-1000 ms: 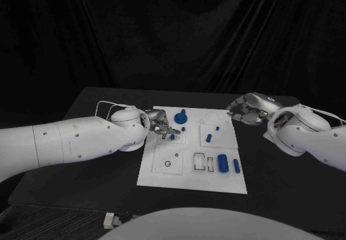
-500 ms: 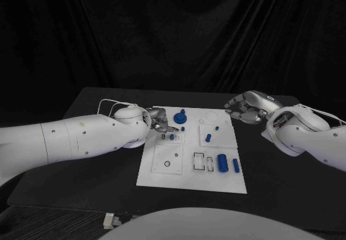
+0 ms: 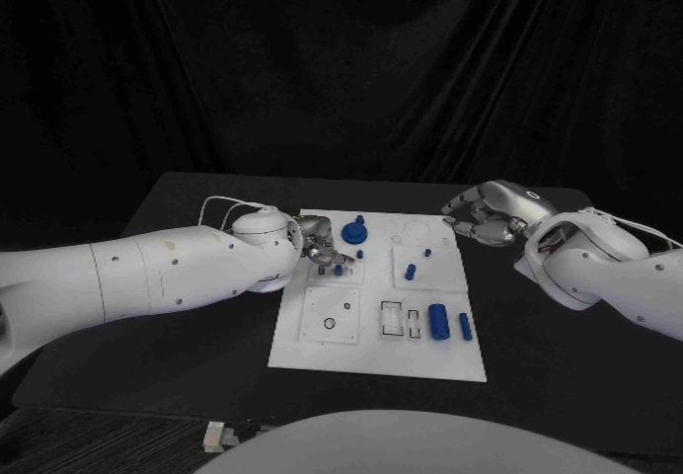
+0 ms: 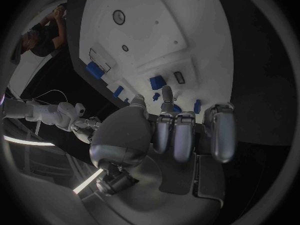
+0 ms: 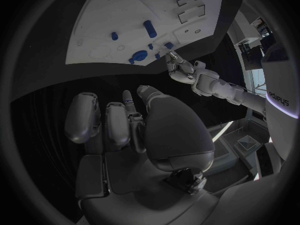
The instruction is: Assemble the parts on the task board
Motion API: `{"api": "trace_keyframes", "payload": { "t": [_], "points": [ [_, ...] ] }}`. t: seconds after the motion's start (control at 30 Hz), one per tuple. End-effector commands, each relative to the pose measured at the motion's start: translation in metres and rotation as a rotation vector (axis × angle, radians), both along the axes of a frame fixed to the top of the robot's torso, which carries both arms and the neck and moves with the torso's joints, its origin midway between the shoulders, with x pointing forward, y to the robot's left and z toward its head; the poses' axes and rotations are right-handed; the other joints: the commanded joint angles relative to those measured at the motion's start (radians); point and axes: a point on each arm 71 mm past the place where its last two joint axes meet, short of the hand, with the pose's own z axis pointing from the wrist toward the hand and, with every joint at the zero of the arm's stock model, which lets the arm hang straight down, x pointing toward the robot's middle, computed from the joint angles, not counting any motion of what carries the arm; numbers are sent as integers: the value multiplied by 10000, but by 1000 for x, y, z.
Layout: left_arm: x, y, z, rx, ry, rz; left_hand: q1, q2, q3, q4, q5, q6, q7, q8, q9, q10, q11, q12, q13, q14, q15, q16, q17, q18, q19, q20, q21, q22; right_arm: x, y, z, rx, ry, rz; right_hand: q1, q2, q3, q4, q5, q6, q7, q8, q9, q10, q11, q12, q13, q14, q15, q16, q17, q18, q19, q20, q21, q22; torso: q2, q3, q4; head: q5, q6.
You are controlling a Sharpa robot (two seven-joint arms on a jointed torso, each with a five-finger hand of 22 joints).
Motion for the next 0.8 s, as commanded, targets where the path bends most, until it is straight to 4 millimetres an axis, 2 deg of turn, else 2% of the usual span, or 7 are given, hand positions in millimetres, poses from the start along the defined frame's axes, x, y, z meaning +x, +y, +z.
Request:
{"api": "trace_keyframes", "payload": {
  "t": [0.03,0.3,0.47,0.57,0.7,0.8],
  "points": [
    [-2,-2,-2,93,229,-114,103,23,-45,-40,52,92,-5,60,-16,1038,-90,28,2635,1056,-77,27,2628,146,4,-33,-7,2043,-1,-1,0,104,-160,-37,31,-19,63,-10,17,72,-16,37,-15,816,81,36,2236,339,60,10,-4,155,17,46,38,1343,-10,3,6,0,2],
    [-2,-2,-5,213,362,-115,176,48,-30,-49,131,160,-31,86,-35,1038,-112,28,2635,1056,-95,27,2628,149,-1,-50,-21,2039,0,-2,0,75,-114,-61,31,-19,63,-10,17,72,-16,37,-15,816,81,36,2236,339,60,10,-4,155,17,46,38,1343,-7,0,-3,56,2],
    [-2,-2,-7,252,406,-125,330,43,0,-97,242,177,-50,86,-71,1038,-132,28,2635,1056,-117,27,2628,152,-5,-73,-34,2035,0,-2,-1,46,-67,-57,31,-19,63,-10,17,72,-16,37,-15,816,81,36,2236,339,60,10,-4,155,17,46,38,1343,-12,0,2,35,2],
    [-1,-2,-8,286,450,-142,457,53,33,-116,414,183,-63,81,-110,1038,-146,28,2635,1056,-131,27,2628,150,0,-93,-35,2036,0,-1,-1,27,-30,-58,34,-30,75,-20,50,73,-13,35,-20,810,86,30,2224,336,62,-3,-27,156,18,48,28,1342,-18,1,5,62,2],
    [-1,-3,-9,311,492,-163,640,54,86,-141,790,182,-77,72,-167,1038,-162,28,2635,1056,-148,27,2628,154,-10,-114,-60,2030,1,-2,-2,2,11,-73,34,-30,75,-20,50,73,-13,35,-20,810,86,30,2224,336,62,-3,-27,156,18,48,28,1342,-12,3,6,39,2],
    [-1,-3,-9,330,522,-182,815,60,171,-188,947,167,-90,60,-209,1038,-173,28,2635,1056,-159,27,2628,151,-2,-125,-55,2033,1,-2,-2,-10,27,-87,34,-33,77,-22,56,72,-11,33,-22,803,87,23,2210,332,63,-15,-47,157,17,48,22,1340,-7,0,6,31,2]
  ]
}}
